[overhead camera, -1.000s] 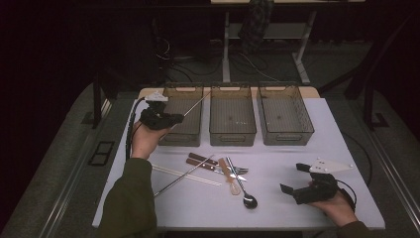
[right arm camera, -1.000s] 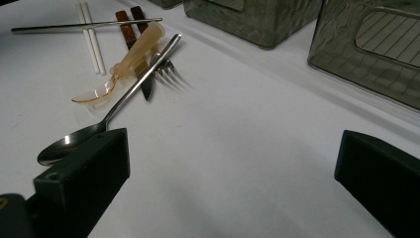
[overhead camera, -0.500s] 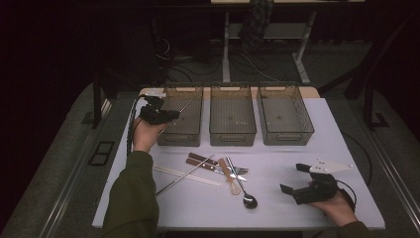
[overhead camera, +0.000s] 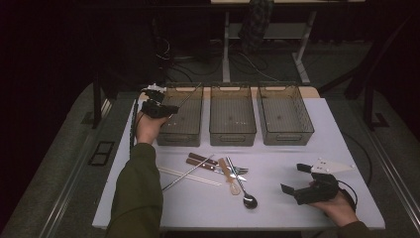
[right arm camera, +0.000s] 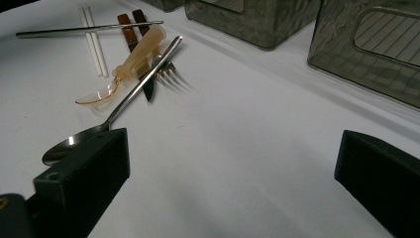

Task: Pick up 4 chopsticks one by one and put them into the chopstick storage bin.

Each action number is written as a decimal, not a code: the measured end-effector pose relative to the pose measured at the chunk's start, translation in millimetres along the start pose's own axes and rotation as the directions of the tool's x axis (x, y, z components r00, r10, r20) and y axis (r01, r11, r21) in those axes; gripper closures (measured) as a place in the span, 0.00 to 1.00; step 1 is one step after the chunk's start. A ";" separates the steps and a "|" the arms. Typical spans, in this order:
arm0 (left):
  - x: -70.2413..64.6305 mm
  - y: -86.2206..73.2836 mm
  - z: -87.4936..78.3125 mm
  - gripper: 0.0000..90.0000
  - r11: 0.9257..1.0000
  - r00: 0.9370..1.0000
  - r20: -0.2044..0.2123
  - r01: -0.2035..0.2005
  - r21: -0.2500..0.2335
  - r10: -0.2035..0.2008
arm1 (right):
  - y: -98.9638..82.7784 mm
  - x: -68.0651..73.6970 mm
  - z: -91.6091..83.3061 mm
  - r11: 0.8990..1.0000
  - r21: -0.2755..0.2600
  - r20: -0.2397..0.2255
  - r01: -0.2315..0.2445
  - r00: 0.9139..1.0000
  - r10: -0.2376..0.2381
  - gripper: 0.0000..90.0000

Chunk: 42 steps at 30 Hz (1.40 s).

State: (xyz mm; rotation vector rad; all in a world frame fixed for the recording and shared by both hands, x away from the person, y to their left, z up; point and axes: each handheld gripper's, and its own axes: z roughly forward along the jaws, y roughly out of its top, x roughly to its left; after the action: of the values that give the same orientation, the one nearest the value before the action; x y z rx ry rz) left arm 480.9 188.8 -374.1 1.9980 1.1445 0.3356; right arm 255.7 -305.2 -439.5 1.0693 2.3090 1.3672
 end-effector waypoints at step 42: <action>-35.0 -13.1 -41.4 0.37 0.993 0.991 0.090 -0.090 -0.074 0.097 | 0.7 0.7 1.1 1.000 0.006 0.008 0.005 1.000 -0.005 0.01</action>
State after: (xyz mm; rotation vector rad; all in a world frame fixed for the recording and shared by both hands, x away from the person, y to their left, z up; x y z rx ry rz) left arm 430.0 184.7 -351.7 1.9886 0.9707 0.3222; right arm 256.1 -303.7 -439.4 1.0684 2.3093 1.3528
